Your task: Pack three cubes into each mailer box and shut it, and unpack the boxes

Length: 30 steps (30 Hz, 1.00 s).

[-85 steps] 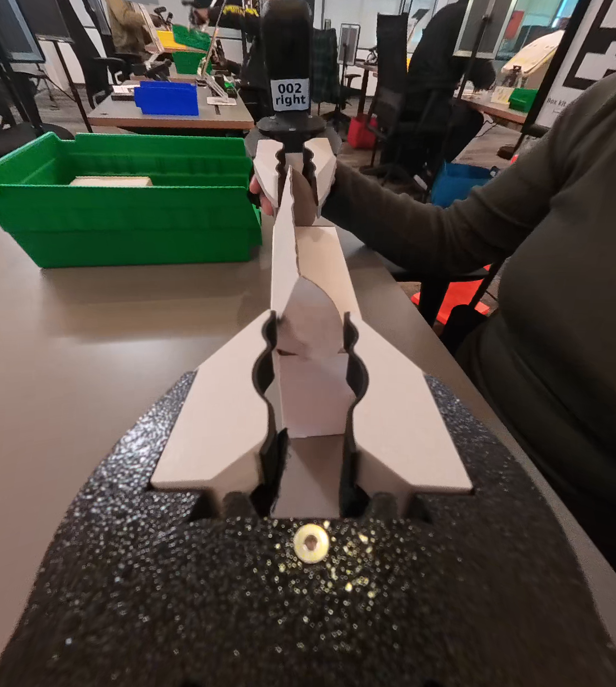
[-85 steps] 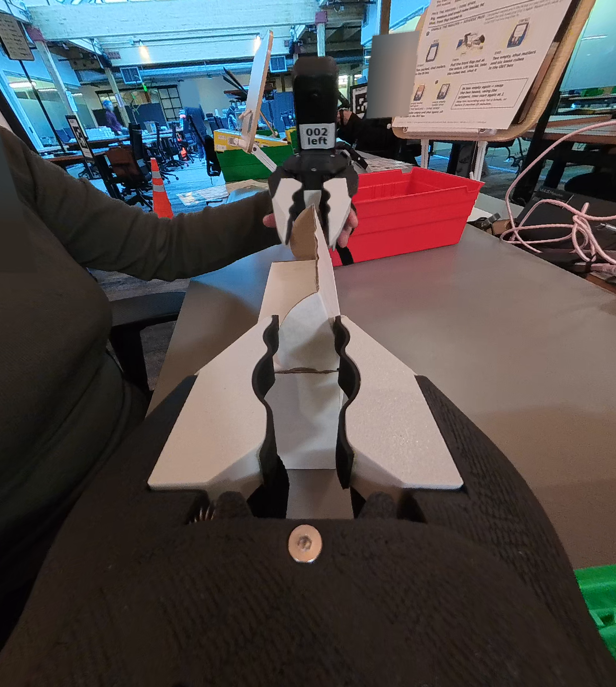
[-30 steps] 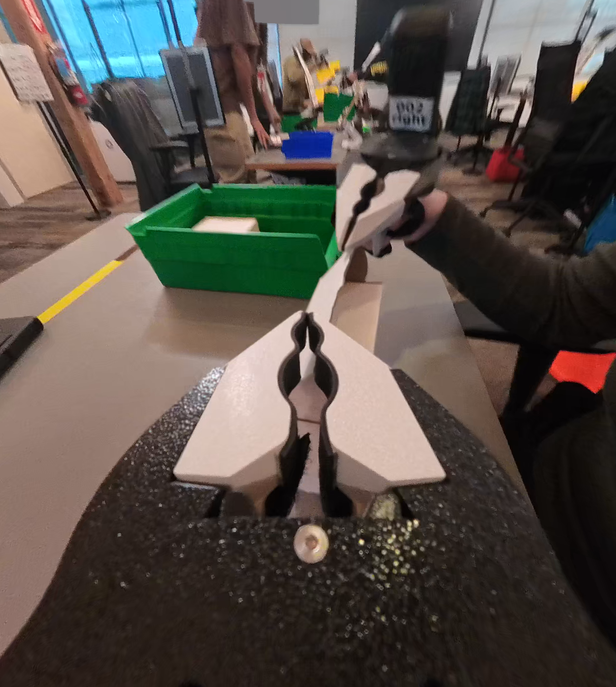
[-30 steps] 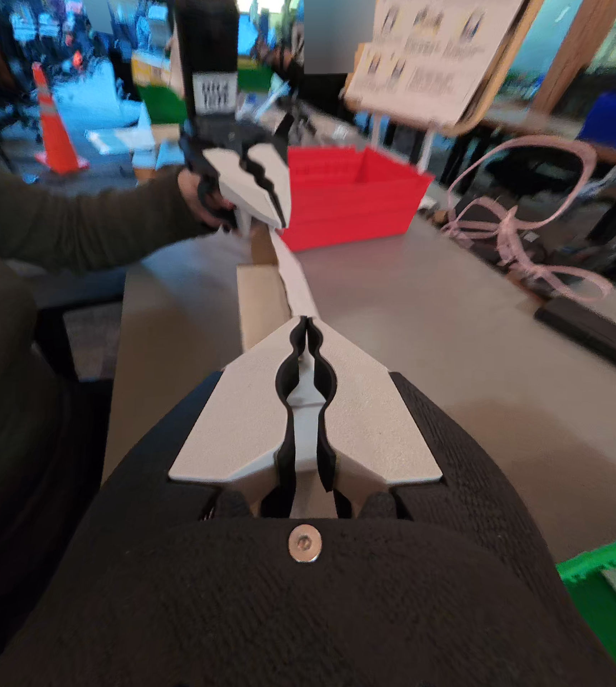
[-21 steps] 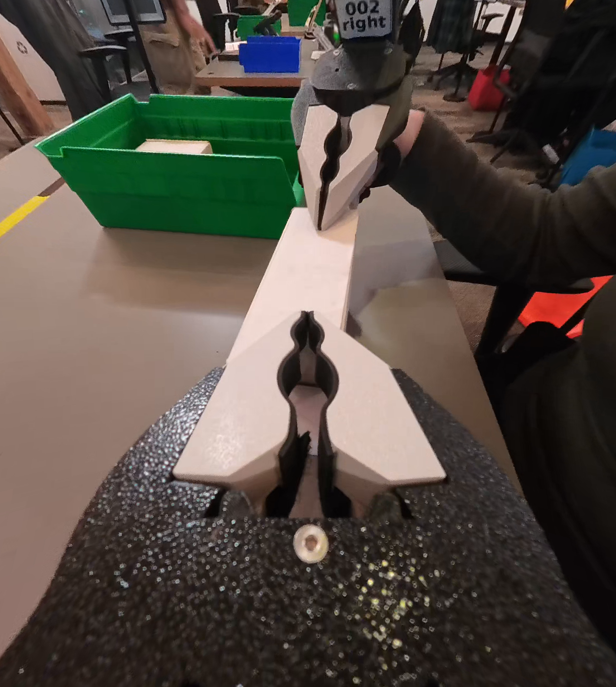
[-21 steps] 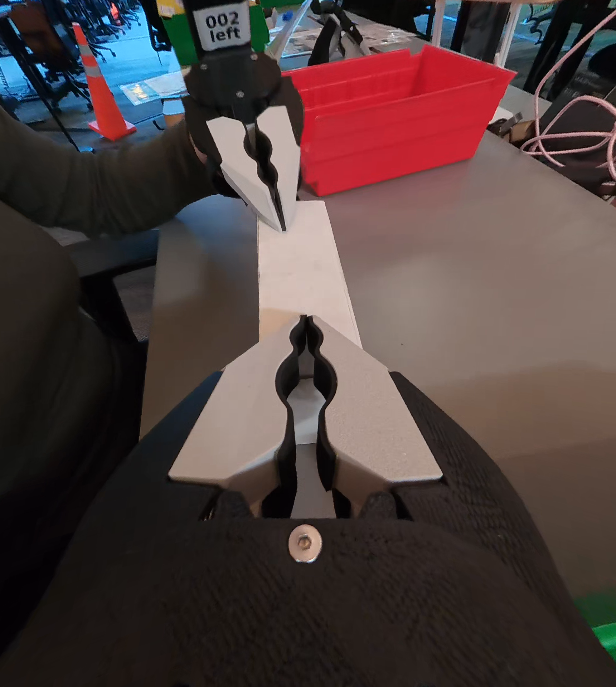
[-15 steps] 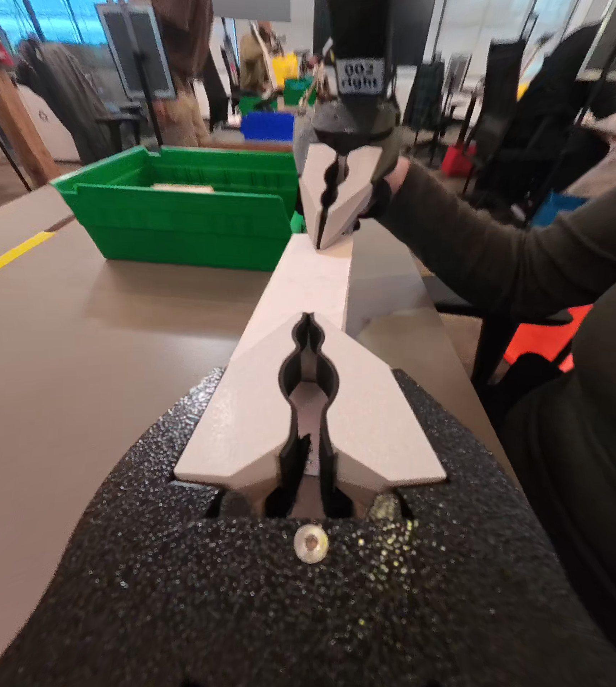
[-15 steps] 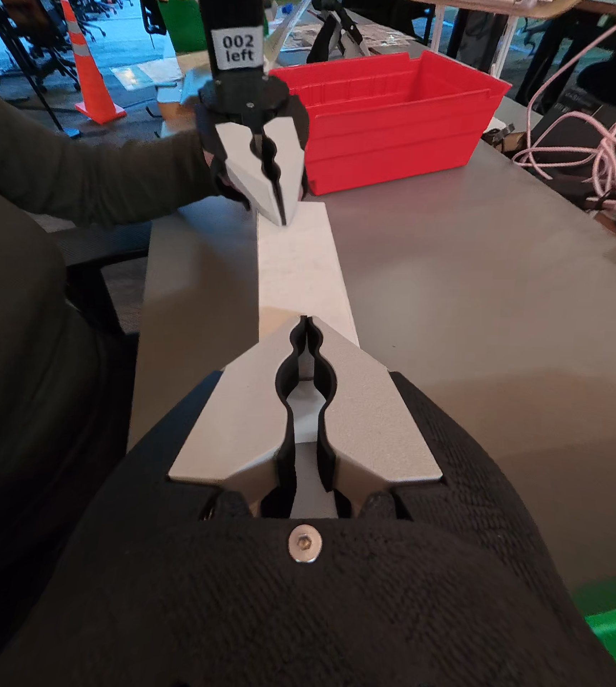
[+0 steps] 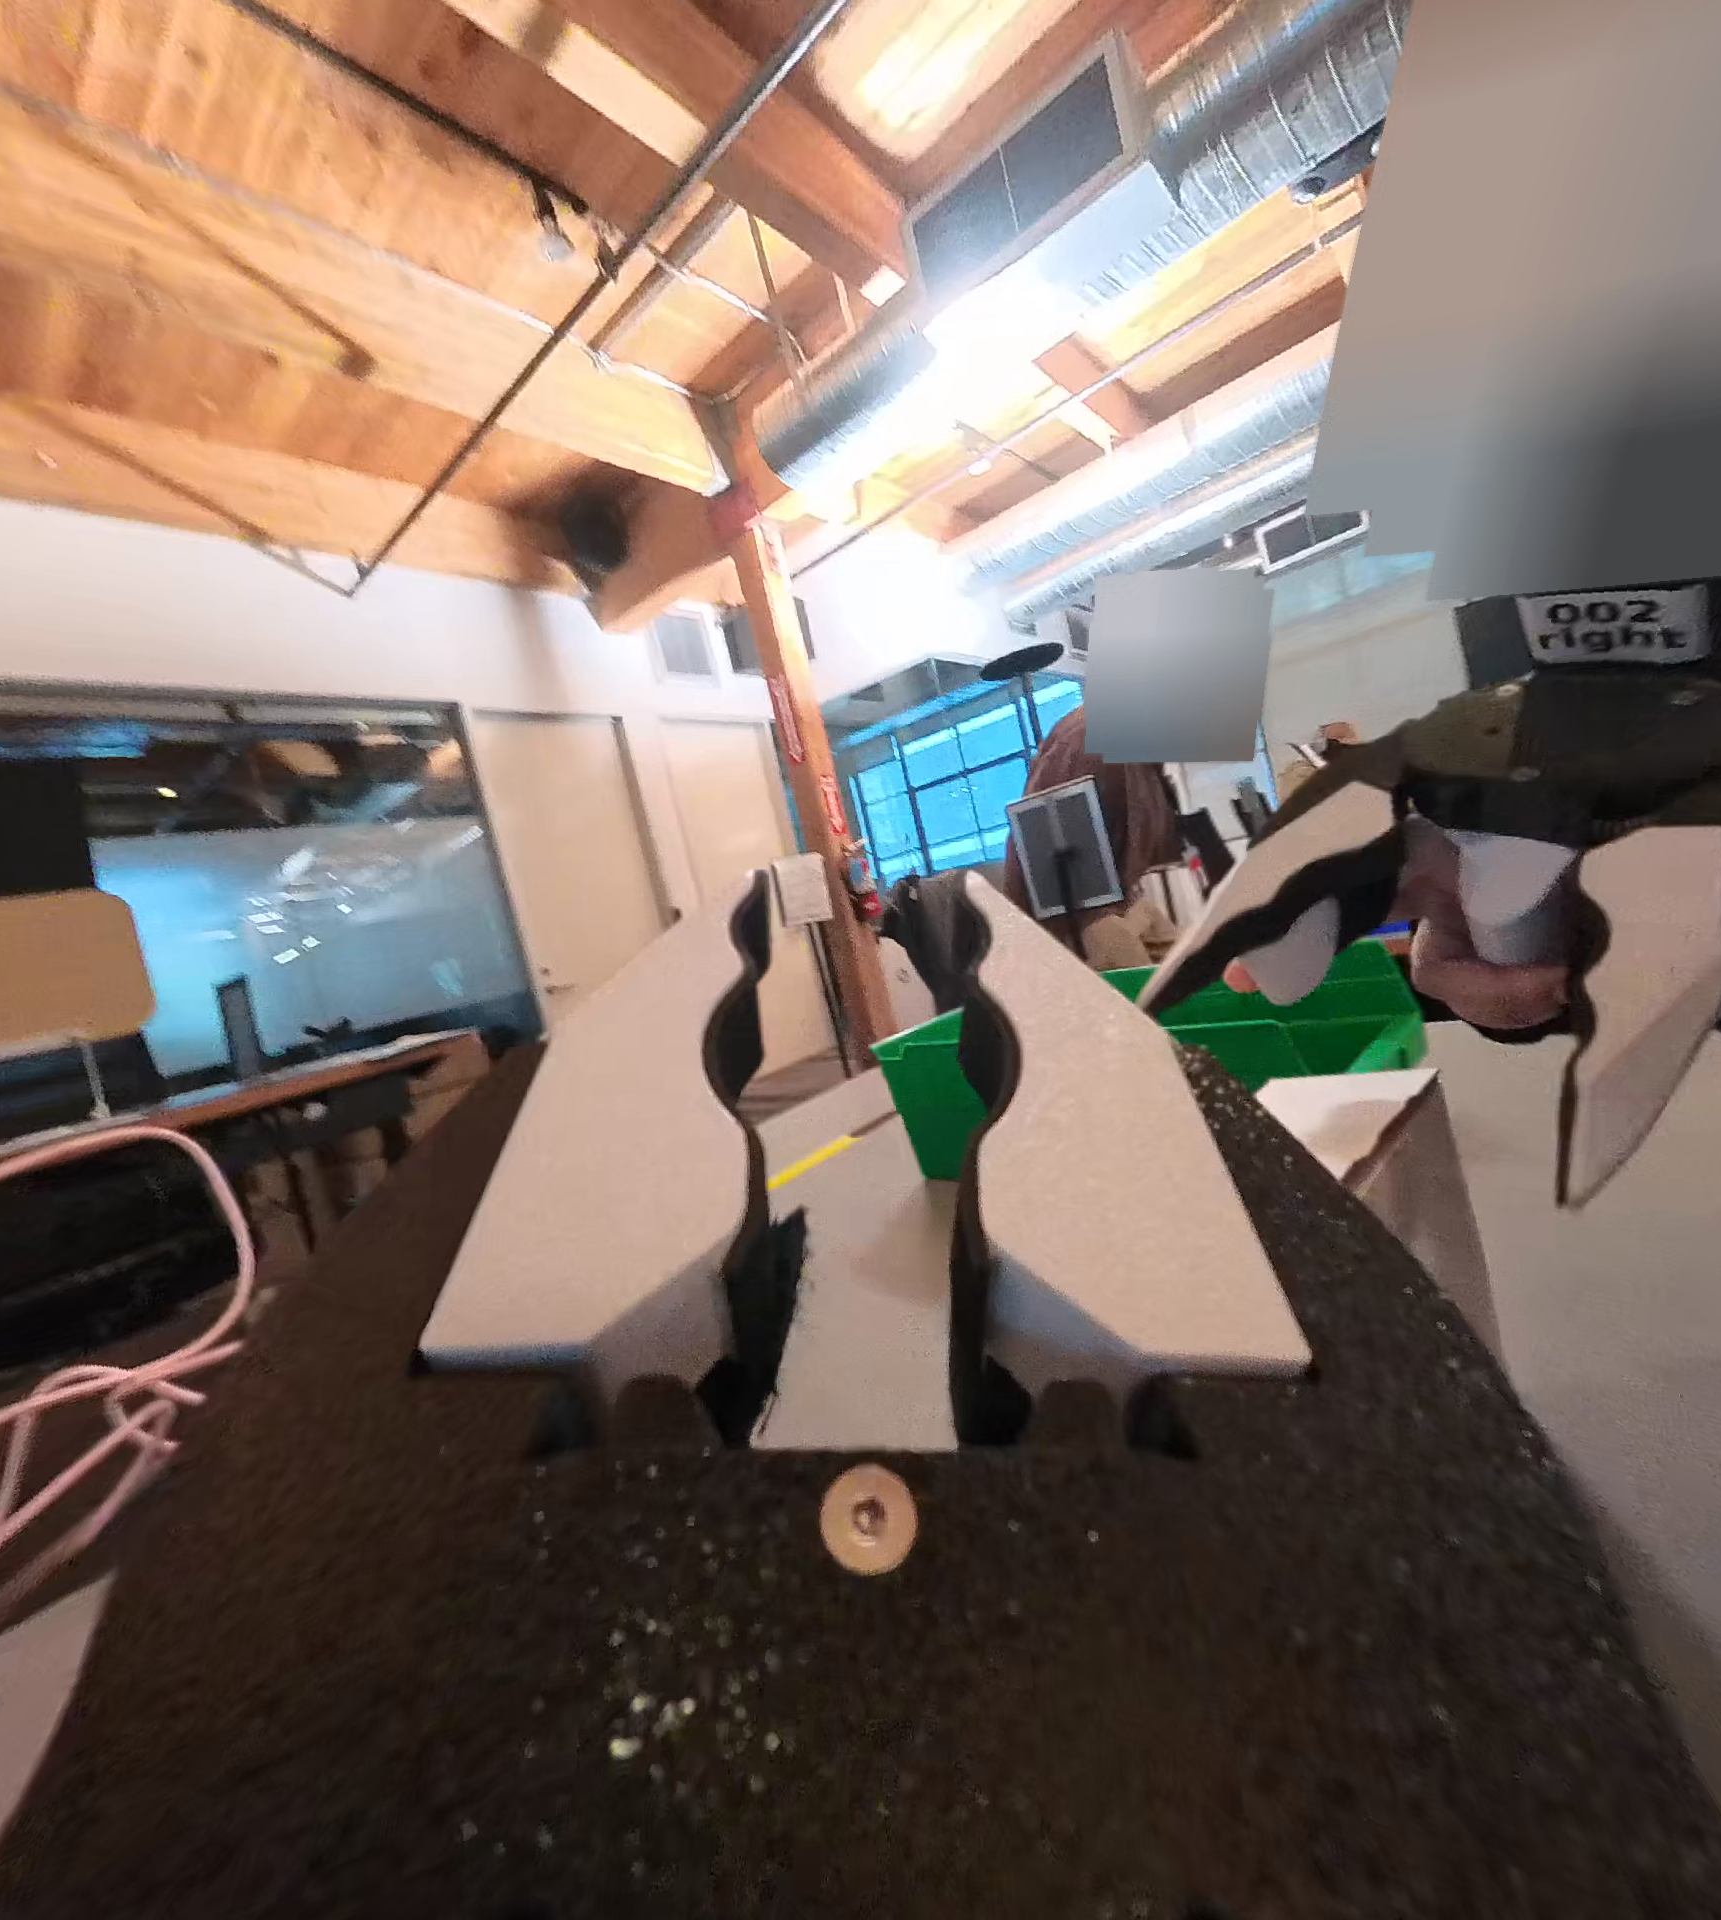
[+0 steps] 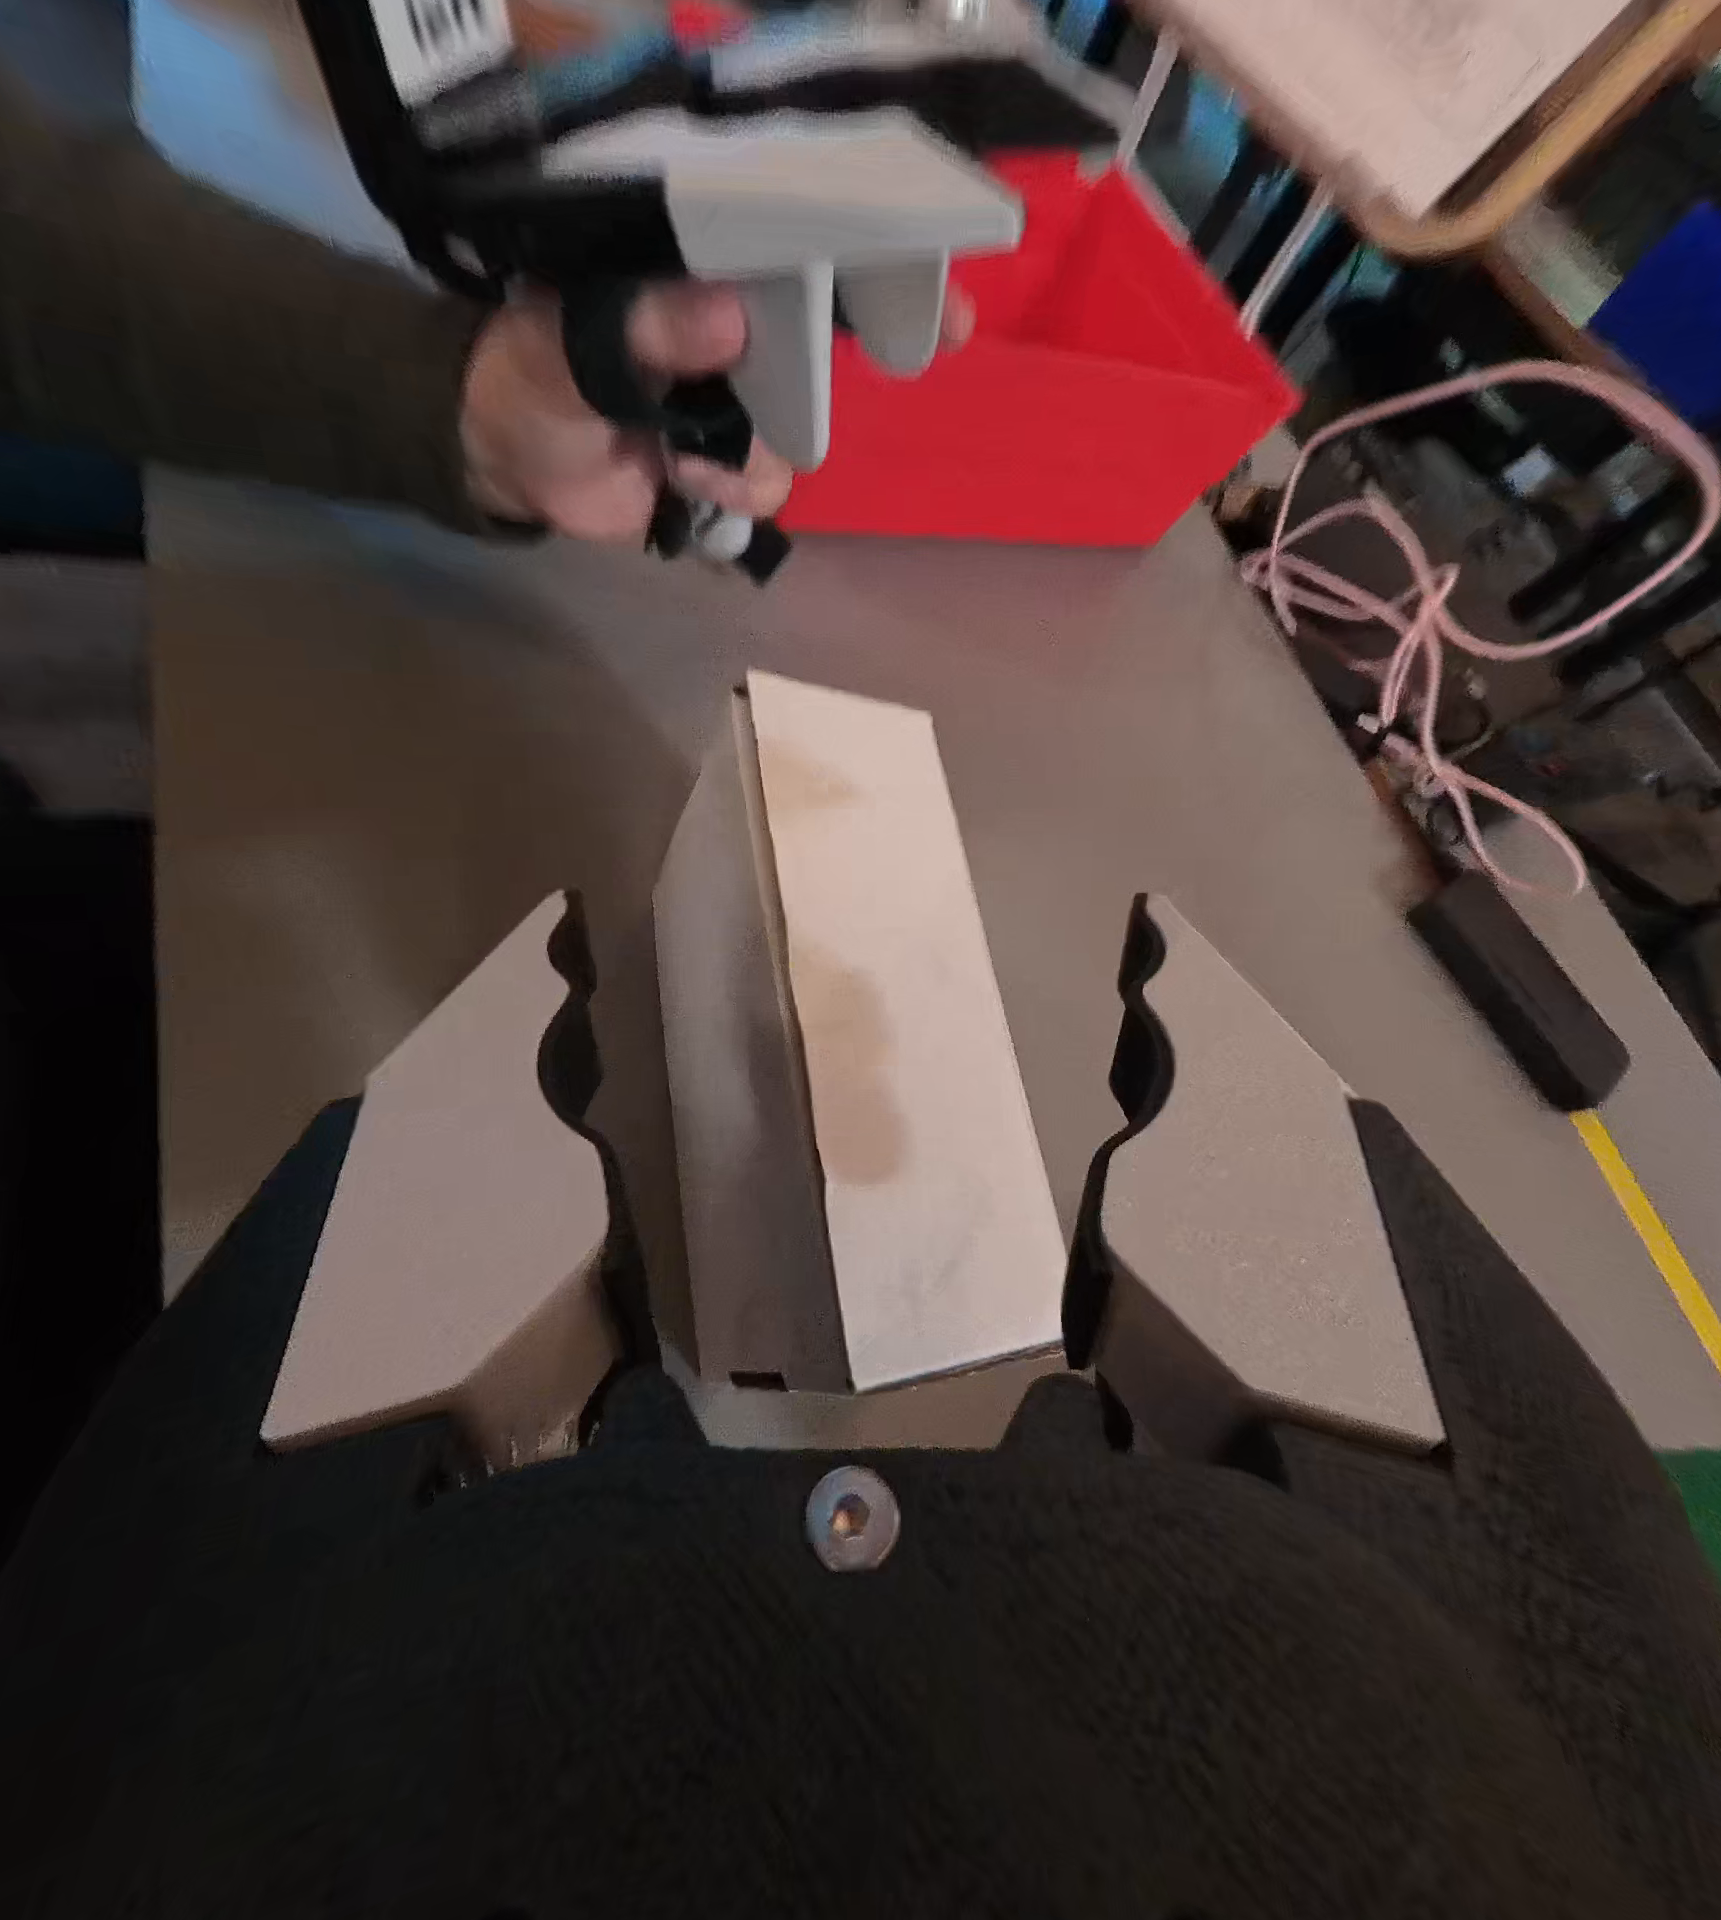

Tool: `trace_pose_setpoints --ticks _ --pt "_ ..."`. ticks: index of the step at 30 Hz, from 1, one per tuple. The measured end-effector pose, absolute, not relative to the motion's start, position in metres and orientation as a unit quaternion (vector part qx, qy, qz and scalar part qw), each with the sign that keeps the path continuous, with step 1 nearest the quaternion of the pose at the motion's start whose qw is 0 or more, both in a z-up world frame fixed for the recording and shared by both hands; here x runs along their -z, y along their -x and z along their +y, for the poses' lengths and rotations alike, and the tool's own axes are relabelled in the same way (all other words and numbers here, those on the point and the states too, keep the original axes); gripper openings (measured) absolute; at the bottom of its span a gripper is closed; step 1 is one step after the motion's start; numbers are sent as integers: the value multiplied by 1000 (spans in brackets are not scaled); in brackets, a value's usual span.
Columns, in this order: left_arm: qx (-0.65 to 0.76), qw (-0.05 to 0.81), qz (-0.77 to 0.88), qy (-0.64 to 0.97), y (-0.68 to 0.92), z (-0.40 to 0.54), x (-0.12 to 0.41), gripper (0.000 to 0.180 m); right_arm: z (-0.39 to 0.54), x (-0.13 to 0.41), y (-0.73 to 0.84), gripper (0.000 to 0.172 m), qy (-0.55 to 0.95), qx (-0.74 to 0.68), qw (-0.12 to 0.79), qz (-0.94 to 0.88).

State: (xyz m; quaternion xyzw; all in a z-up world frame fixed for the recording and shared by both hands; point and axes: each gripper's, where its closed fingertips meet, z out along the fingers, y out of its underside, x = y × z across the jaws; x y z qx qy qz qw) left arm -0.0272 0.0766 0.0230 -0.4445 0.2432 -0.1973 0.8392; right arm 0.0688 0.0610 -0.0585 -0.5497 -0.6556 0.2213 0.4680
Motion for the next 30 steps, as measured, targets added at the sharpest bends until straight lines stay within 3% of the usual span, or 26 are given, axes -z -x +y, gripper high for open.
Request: trace_pose_setpoints --ticks 6,10,12,14,22,27,30 --pt "125 849 269 438 22 79 -12 26 84 95 -59 89 598 -131 353 -707" --pt "136 833 266 465 21 90 1 25 82 120 -68 83 613 -90 206 -757" --pt "140 826 270 475 19 93 6 24 82 130 -74 70 608 -64 154 -777" --pt "133 819 268 489 19 99 10 16 81 131 -73 69 593 -45 146 -790" --pt "115 816 258 504 22 106 19 9 53 106 -91 68 524 -6 284 -803" --pt "122 799 261 528 15 114 34 8 81 28 -154 68 536 72 443 -714" --pt "117 794 274 531 8 116 39 8 120 -14 -221 68 566 174 492 -639"
